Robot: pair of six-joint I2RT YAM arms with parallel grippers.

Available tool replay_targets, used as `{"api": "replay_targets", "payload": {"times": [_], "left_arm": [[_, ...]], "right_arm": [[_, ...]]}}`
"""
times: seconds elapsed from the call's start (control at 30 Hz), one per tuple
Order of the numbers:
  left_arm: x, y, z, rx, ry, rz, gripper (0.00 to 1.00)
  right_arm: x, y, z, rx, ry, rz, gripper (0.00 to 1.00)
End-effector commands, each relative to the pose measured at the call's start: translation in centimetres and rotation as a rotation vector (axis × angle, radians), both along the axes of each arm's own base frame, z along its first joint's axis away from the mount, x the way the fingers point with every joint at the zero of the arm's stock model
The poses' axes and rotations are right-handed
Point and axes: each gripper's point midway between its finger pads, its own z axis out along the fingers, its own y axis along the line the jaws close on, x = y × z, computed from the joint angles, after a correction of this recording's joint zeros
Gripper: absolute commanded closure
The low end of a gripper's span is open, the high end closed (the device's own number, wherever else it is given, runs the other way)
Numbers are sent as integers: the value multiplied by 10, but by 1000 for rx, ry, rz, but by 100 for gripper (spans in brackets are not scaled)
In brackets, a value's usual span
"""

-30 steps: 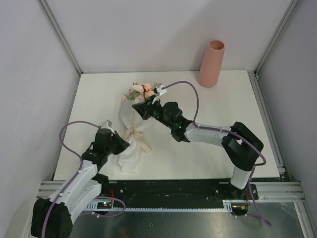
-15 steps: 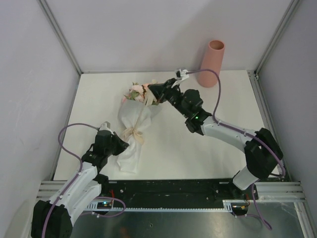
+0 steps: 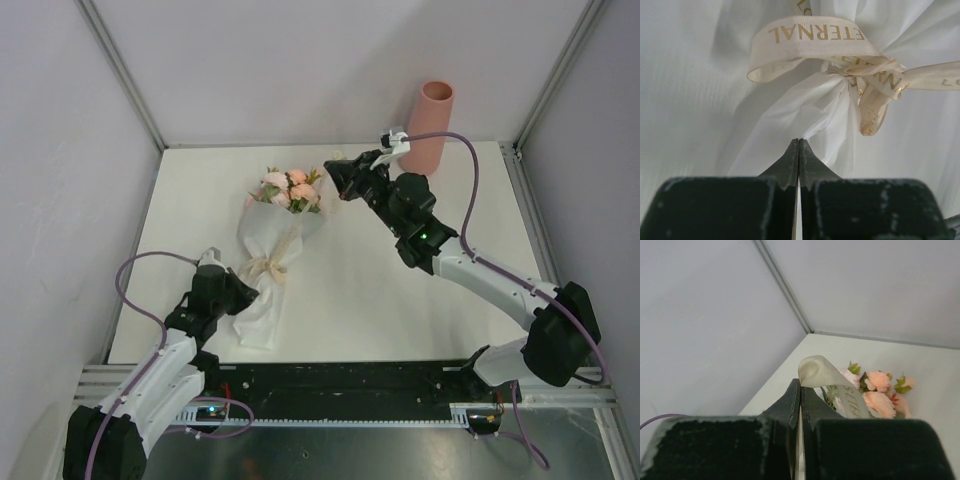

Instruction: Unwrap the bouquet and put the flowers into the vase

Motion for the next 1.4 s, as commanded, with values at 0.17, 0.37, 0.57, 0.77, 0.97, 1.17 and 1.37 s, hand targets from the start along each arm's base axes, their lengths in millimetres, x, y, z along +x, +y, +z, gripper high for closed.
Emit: {"api": "replay_targets", "payload": {"times": [0.17, 0.37, 0.57, 0.77, 0.97, 1.17, 1.37], "left_arm": [[1, 11, -8, 41, 6, 60, 100], [2, 10, -5, 31, 5, 66, 100], [5, 7, 3, 3, -16, 68, 100], [9, 3, 18, -27, -62, 65, 97], [21, 8, 49, -19, -156, 87, 62], [35, 16, 76, 83, -197, 66, 51], [55, 13, 93, 146, -187, 20, 52]], "right_arm": [[-2, -53, 33, 7, -23, -158, 100], [-14, -56, 23, -31, 20, -120, 100], [-33, -38, -53, -61, 254, -18, 100], [-49, -42, -127, -101, 492, -33, 90], [-61, -22, -152, -231, 466, 74, 54], [-73, 9, -156, -315, 389, 184, 38], [-77, 42, -152, -384, 360, 260, 36]]}}
